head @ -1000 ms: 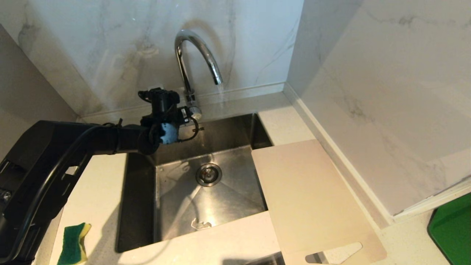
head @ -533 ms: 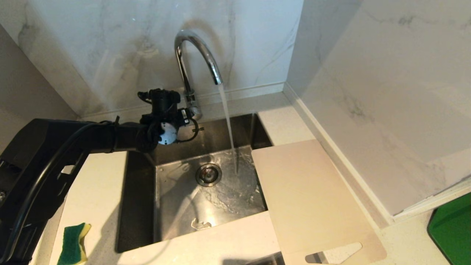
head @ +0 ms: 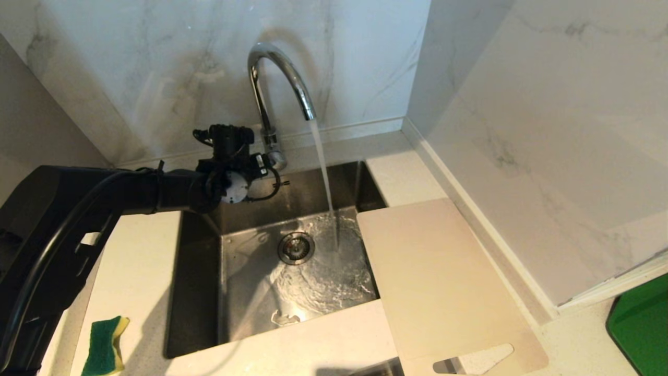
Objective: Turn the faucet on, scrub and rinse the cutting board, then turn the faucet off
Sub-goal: Turn on the tap
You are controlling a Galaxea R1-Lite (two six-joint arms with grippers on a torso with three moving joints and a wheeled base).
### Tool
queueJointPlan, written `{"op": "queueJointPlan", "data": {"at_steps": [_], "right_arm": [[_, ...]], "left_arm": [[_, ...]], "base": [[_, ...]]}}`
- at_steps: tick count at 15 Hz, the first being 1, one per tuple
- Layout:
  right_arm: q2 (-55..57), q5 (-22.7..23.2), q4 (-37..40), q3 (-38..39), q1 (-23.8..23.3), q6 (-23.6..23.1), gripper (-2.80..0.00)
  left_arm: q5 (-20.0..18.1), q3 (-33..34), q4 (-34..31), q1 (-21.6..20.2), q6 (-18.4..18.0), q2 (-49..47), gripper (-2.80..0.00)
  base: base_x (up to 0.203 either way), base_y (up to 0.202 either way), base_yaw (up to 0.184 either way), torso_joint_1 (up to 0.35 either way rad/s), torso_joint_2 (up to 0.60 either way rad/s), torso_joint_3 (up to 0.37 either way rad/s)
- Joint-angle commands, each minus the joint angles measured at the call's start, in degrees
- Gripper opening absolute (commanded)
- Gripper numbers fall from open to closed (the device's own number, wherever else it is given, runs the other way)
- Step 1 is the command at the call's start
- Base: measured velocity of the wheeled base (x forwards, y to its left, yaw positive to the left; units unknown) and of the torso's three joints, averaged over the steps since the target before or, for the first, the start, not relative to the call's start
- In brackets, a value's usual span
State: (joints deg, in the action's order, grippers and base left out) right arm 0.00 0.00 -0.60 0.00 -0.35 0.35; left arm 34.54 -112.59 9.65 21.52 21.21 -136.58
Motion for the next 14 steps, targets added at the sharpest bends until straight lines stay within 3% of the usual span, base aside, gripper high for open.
{"op": "queueJointPlan", "data": {"at_steps": [1, 6, 14], "right_arm": [[-0.1, 0.0, 0.0, 0.1, 0.0, 0.0, -2.80], [-0.1, 0.0, 0.0, 0.0, 0.0, 0.0, -2.80], [-0.1, 0.0, 0.0, 0.0, 0.0, 0.0, -2.80]], "left_arm": [[-0.1, -0.1, 0.4, 0.0, 0.2, 0.0, 0.00], [0.0, -0.1, 6.8, 0.8, 0.0, 1.3, 0.00], [0.9, 0.4, 7.3, 2.1, 1.3, 10.6, 0.00]], "base": [[0.000, 0.000, 0.000, 0.000, 0.00, 0.000], [0.000, 0.000, 0.000, 0.000, 0.00, 0.000], [0.000, 0.000, 0.000, 0.000, 0.00, 0.000]]}}
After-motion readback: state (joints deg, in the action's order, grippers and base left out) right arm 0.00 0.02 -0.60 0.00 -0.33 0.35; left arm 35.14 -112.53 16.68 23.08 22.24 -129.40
